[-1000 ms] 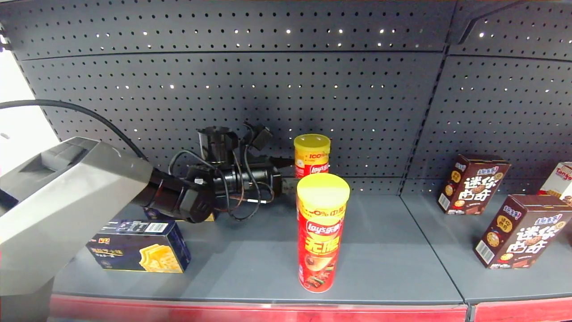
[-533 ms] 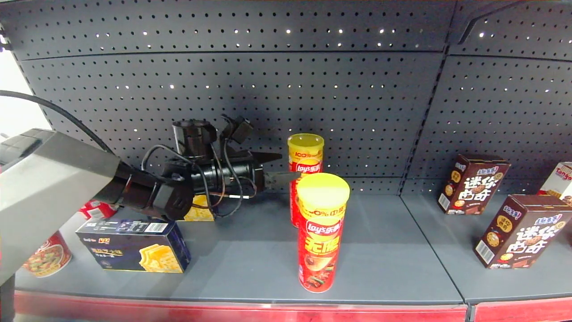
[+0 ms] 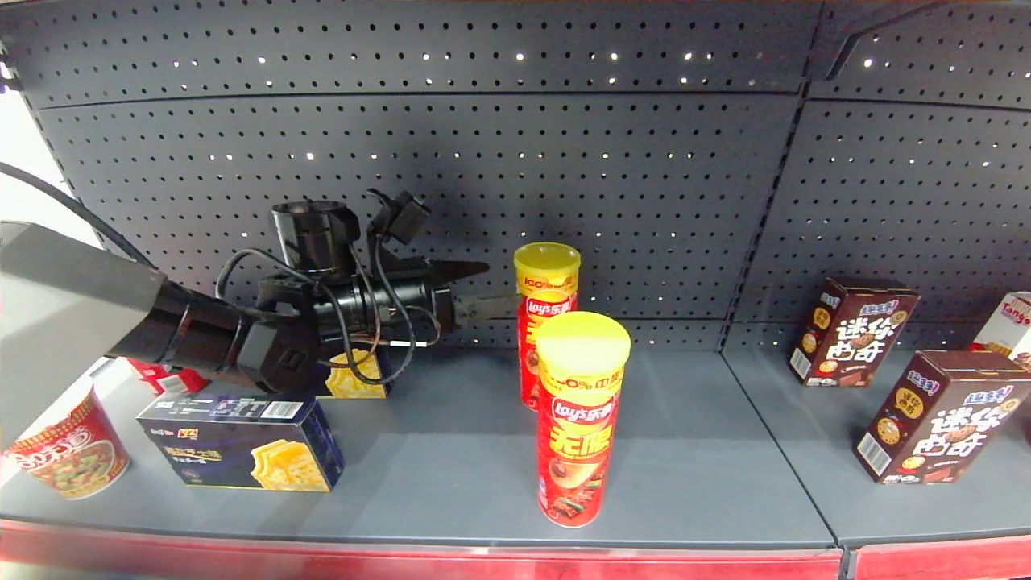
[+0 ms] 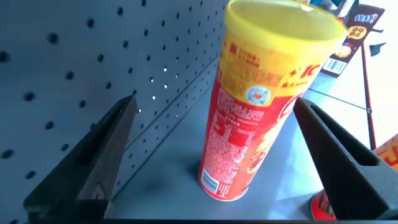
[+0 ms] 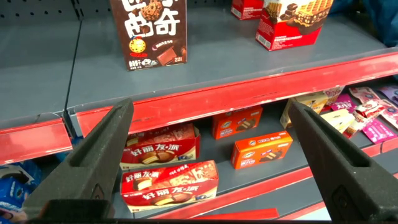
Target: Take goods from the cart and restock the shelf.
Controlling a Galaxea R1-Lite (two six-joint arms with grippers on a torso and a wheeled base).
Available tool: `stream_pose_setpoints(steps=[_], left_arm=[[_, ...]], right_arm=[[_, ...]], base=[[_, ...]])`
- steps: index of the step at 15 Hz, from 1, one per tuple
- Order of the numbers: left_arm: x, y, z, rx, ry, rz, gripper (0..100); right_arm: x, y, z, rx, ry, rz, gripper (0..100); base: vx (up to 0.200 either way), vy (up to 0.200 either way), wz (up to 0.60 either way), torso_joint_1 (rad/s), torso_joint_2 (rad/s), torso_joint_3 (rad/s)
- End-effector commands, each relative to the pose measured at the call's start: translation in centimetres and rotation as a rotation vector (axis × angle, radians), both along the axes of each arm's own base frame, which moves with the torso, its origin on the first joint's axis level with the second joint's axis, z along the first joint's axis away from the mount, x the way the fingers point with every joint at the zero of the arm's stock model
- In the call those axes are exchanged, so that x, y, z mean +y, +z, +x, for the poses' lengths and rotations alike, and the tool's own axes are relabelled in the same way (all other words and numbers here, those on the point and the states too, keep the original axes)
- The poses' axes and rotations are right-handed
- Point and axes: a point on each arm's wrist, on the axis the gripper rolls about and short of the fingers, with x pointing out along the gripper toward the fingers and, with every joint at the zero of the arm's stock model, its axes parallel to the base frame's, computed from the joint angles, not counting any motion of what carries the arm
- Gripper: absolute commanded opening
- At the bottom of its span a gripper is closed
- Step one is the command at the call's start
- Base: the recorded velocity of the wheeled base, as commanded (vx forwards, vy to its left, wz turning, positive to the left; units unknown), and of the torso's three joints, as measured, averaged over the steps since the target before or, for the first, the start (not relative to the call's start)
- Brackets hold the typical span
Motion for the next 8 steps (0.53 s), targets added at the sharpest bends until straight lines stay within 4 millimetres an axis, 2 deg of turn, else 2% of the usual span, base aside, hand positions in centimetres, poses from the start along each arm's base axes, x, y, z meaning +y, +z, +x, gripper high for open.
stream_pose_setpoints(steps=[1, 4, 8], left_arm=[[0.3, 0.3, -0.1, -0.006, 0.007, -0.001, 100], [0.8, 0.5, 0.0, -0.011, 0.021, -0.002, 100], [2.9, 3.4, -1.0, -0.092, 0.078, -0.009, 100]], right_arm=[[0.0, 0.0, 0.0, 0.003, 0.000, 0.000, 100], [0.0, 0.0, 0.0, 0.003, 0.000, 0.001, 100], [0.0, 0.0, 0.0, 0.002, 0.000, 0.000, 100]], base=[[0.000, 0.000, 0.00, 0.000, 0.00, 0.000], [0.000, 0.000, 0.00, 0.000, 0.00, 0.000], [0.000, 0.000, 0.00, 0.000, 0.00, 0.000]])
